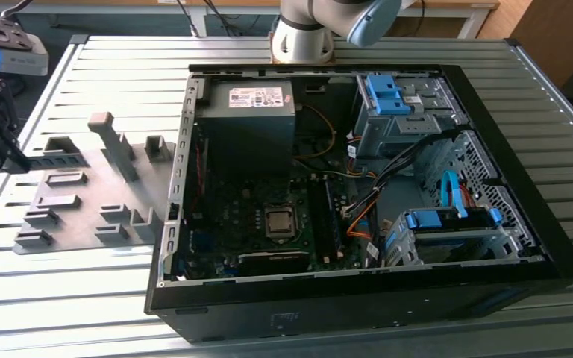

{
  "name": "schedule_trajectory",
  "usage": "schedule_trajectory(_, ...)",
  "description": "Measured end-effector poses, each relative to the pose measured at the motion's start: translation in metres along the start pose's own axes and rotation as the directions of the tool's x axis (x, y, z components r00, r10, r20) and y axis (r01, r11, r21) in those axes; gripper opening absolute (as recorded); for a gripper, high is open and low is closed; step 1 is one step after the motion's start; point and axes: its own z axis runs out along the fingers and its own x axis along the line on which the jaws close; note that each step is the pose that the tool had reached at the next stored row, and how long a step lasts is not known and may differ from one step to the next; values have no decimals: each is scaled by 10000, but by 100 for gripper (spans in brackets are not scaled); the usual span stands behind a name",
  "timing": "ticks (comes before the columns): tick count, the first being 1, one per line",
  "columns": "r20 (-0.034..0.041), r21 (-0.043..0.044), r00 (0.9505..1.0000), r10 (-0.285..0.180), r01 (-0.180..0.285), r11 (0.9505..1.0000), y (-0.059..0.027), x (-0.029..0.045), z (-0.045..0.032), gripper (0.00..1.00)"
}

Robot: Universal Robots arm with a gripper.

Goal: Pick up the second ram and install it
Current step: 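Pick up the second ram and move it above second insertion slot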

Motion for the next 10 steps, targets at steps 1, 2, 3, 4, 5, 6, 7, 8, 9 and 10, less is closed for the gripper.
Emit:
schedule_trajectory(1, -1, 0, 10000, 0, 0, 10000, 0, 0, -6, 14)
schedule_trajectory(2, -1, -1, 10000, 0, 0, 10000, 0, -1, -12, 14)
schedule_trajectory(3, 0, 0, 10000, 0, 0, 10000, 0, -1, -17, 14)
schedule_trajectory(4, 0, 0, 10000, 0, 0, 10000, 1, -1, -22, 14)
schedule_trajectory(5, -1, 0, 10000, 0, 0, 10000, 1, -1, -28, 14)
schedule_trajectory(6, -1, -2, 10000, 0, 0, 10000, 1, -2, -35, 14)
schedule_trajectory(7, -1, -1, 10000, 0, 0, 10000, 1, -2, -43, 14)
schedule_trajectory(8, 0, 0, 10000, 0, 0, 10000, 1, -3, -49, 14)
schedule_trajectory(9, 0, 1, 10000, 0, 0, 10000, 1, -3, -55, 14)
schedule_trajectory(10, 0, 0, 10000, 0, 0, 10000, 2, -3, -62, 14)
